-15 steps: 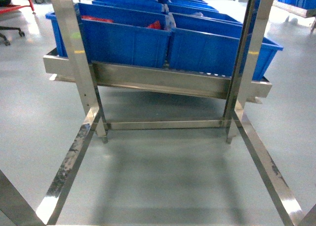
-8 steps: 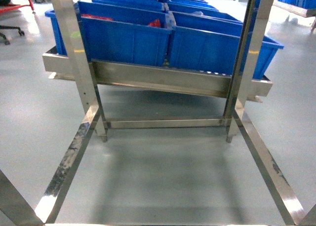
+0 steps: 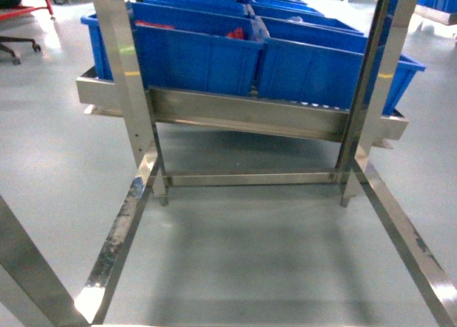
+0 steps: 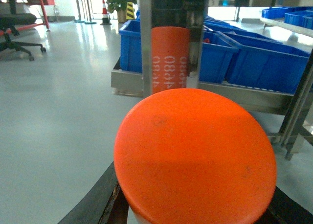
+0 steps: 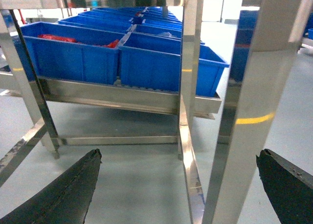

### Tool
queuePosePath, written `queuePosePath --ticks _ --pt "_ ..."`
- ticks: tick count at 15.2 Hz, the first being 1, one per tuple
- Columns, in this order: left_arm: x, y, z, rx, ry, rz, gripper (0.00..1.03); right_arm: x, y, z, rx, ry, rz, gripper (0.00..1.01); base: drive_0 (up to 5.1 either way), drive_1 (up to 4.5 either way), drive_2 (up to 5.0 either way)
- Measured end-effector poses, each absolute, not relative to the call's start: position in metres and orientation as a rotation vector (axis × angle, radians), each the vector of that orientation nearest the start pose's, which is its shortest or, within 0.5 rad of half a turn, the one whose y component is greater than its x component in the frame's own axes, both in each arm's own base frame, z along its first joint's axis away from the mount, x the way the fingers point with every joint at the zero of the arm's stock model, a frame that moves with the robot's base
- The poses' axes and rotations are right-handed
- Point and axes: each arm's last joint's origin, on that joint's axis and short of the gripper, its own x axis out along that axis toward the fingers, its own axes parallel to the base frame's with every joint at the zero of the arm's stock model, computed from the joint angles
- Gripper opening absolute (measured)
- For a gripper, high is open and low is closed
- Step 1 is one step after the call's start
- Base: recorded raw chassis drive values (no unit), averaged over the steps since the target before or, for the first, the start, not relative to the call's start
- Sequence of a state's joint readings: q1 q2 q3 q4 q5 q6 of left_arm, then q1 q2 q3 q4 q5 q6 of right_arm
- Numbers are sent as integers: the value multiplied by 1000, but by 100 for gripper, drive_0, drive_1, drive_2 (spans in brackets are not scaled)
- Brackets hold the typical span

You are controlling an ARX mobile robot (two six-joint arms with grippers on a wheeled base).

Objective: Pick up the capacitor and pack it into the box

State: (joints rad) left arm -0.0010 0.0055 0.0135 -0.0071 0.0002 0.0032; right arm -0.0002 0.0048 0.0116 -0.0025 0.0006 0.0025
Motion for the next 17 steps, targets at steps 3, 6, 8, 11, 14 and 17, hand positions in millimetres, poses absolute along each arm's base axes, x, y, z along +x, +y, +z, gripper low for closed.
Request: queuePosePath --ticks 3,6,8,11,14,17 --pt "97 0 167 4 -2 -2 45 97 0 166 2 -1 -1 98 -486 250 250" --pt "97 0 167 3 -2 -1 45 97 0 166 2 0 0 98 -486 250 250" --pt "97 0 167 3 0 0 45 97 0 167 2 -2 0 98 -495 241 241" --pt "97 0 167 3 -4 -1 45 97 0 167 2 -4 0 98 -489 247 247" --pt "97 0 167 3 -1 -1 45 97 0 167 2 -1 -1 98 -475 261 261" --pt "97 0 167 3 -1 -1 45 97 0 166 2 1 0 98 -486 250 250"
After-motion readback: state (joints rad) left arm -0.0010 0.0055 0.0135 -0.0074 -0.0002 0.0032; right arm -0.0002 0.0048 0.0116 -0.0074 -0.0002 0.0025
